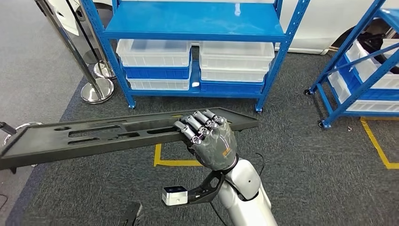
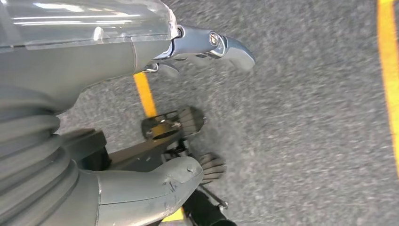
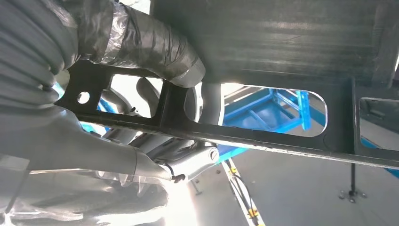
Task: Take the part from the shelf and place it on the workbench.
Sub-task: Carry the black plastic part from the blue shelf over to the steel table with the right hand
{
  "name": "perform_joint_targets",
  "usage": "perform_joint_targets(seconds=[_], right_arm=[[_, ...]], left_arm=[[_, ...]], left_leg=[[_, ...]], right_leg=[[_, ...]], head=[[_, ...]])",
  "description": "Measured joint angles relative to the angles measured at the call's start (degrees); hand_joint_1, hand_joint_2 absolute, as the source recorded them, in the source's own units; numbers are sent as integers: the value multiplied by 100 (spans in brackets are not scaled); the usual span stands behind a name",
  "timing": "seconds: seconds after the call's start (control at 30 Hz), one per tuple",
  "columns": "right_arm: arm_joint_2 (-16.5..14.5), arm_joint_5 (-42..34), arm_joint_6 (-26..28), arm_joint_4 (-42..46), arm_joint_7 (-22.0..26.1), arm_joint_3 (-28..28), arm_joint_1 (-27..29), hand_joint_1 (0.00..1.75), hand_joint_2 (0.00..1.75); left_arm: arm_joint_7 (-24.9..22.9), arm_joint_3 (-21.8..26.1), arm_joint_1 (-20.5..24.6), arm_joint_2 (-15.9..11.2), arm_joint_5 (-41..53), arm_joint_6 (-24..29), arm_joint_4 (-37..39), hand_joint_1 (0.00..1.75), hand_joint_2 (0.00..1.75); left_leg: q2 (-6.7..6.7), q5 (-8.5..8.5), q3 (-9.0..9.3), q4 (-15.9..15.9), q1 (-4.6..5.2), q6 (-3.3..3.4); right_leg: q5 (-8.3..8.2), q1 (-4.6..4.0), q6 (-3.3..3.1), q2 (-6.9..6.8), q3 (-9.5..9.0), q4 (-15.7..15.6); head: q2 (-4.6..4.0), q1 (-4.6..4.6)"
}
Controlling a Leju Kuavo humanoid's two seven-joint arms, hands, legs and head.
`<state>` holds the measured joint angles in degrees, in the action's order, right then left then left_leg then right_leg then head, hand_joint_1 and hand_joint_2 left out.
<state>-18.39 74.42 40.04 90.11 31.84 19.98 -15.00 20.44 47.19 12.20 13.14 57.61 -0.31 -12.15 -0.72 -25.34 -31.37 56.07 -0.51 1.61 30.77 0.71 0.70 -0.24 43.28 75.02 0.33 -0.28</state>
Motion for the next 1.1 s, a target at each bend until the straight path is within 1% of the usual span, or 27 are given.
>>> perform_joint_targets(seconds=[0.03,0.07,0.1,0.17,0.23,0.3,0.33,0.37,0.43,0.47,0.5,0.53,0.57,0.6,0.63,0.67,0.7,0.73,0.8,0.83,0.87,0.93,0.97,1.0,1.03,1.07,1.1], right_arm=[[1,5,0,-2,-3,0,0,175,175],[0,9,0,-3,-6,0,-1,175,175],[-1,11,0,-3,-7,0,-3,175,175],[-6,16,0,-2,-9,1,-6,175,175],[-10,24,0,-2,-17,2,-11,175,175],[-12,35,0,-7,-24,2,-16,175,175],[-14,44,0,-10,-26,2,-18,175,175],[-16,54,-1,-13,-30,3,-21,175,175],[-19,67,-2,-17,-37,3,-25,175,175],[-19,72,-2,-23,-40,3,-26,175,175],[-19,75,-2,-30,-42,3,-27,175,175],[-19,78,-2,-37,-45,3,-28,175,175],[-19,79,-2,-43,-49,2,-30,175,175],[-20,80,-2,-45,-53,3,-33,175,175],[-22,84,-1,-45,-57,4,-38,175,175],[-25,88,-1,-45,-62,6,-45,175,175],[-28,92,0,-47,-66,9,-54,175,175],[-30,95,0,-49,-69,14,-63,175,175],[-28,94,0,-59,-72,23,-76,175,175],[-26,93,0,-63,-73,26,-80,175,175],[-23,93,0,-68,-74,26,-83,175,175],[-21,94,0,-78,-77,26,-88,175,175],[-21,95,0,-86,-79,26,-90,175,175],[-20,94,0,-96,-84,26,-90,175,175],[-20,94,0,-105,-90,26,-91,175,175],[-20,94,0,-113,-96,27,-92,175,175],[-20,94,0,-116,-101,27,-94,175,175]], left_arm=[[1,0,0,1,0,0,0,0,175],[2,0,0,1,0,0,0,0,175],[4,0,2,2,0,0,0,0,175],[10,0,6,2,-1,0,0,0,175],[15,0,8,2,-2,0,0,0,175],[15,0,0,2,-3,0,0,0,175],[15,0,-6,2,-4,0,0,0,175],[15,0,-10,2,-5,0,0,0,175],[15,0,-9,3,-7,0,0,0,175],[15,0,-8,3,-7,0,0,0,175],[15,0,-7,4,-7,0,0,0,175],[15,0,-7,4,-7,1,0,0,175],[15,0,-5,4,-7,1,0,0,175],[15,0,1,3,-7,2,0,0,175],[15,0,13,3,-7,5,-1,0,175],[15,0,28,2,-7,8,-1,0,175],[16,0,42,3,-7,10,-2,0,175],[16,0,52,5,-7,11,-2,0,175],[15,0,42,15,-7,10,-1,0,175],[13,0,36,22,-7,10,1,0,175],[12,0,33,27,-9,10,2,0,175],[11,0,39,32,-13,8,2,0,175],[12,0,40,32,-16,7,2,0,175],[13,0,37,32,-18,5,2,0,175],[14,0,35,32,-21,4,2,0,175],[14,0,34,32,-24,4,2,0,175],[15,0,34,32,-29,4,2,0,175]], left_leg=[[-4,54,-119,43,-4,-17],[-7,98,-233,95,-9,-38],[-7,136,-336,153,-14,-65],[-1,207,-483,246,-12,-136],[3,310,-552,260,-11,-217],[8,333,-607,269,-33,-290],[12,208,-656,353,-45,-319],[17,-40,-739,565,-54,-342],[20,-628,-931,1241,-59,-378],[21,-811,-997,1613,-59,-387],[21,-835,-993,1853,-58,-385],[22,-741,-907,1945,-55,-373],[24,-568,-717,1827,-49,-349],[27,-428,-435,1529,-33,-311],[28,-404,-76,1089,-8,-261],[28,-469,252,625,14,-217],[28,-558,480,277,39,-179],[28,-627,600,56,60,-146],[15,-521,559,-42,61,-86],[5,-433,504,-68,50,-44],[-6,-333,432,-93,34,0],[-13,-153,239,-98,27,60],[-17,-71,131,-88,27,67],[-20,9,15,-73,26,57],[-23,82,-105,-47,21,39],[-26,144,-221,-11,12,17],[-27,196,-330,36,2,-11]], right_leg=[[-137,16,11,-1,-106,47],[-295,34,19,-1,-312,-110],[-345,48,21,0,-589,-433],[-193,33,-1,11,-1121,-1184],[-62,-15,-58,20,-1283,-1527],[-161,-13,-147,4,-1204,-1560],[-226,-8,-198,-9,-1150,-1570],[-299,2,-240,-22,-1079,-1581],[-439,-17,-290,-35,-903,-1579],[-518,-32,-299,-37,-800,-1576],[-593,-47,-303,-38,-701,-1572],[-671,-62,-302,-38,-597,-1567],[-745,-74,-299,-38,-503,-1562],[-816,-84,-292,-37,-424,-1558],[-882,-98,-279,-36,-360,-1553],[-946,-105,-260,-40,-317,-1550],[-1012,-104,-234,-48,-298,-1560],[-1079,-97,-201,-58,-292,-1583],[-1187,-78,-132,-64,-283,-1644],[-1099,-76,-100,-48,-248,-1607],[-886,-72,-71,-27,-192,-1469],[-224,-47,-21,4,-39,-851],[11,-28,4,8,21,-459],[85,-7,30,9,39,-128],[13,16,55,9,-12,65],[-146,39,75,8,-148,65],[-294,62,90,7,-391,-139]], head=[[0,-1],[0,-1],[0,-2],[0,-3],[0,-3],[0,-2],[0,-2],[0,-4],[0,-6],[0,-6],[0,-5],[0,-5],[0,-5],[0,-5],[0,-5],[0,-4],[0,-4],[0,-4],[0,-3],[0,-3],[0,-2],[0,-1],[0,-1],[0,-1],[0,-1],[0,-2],[0,-2]])
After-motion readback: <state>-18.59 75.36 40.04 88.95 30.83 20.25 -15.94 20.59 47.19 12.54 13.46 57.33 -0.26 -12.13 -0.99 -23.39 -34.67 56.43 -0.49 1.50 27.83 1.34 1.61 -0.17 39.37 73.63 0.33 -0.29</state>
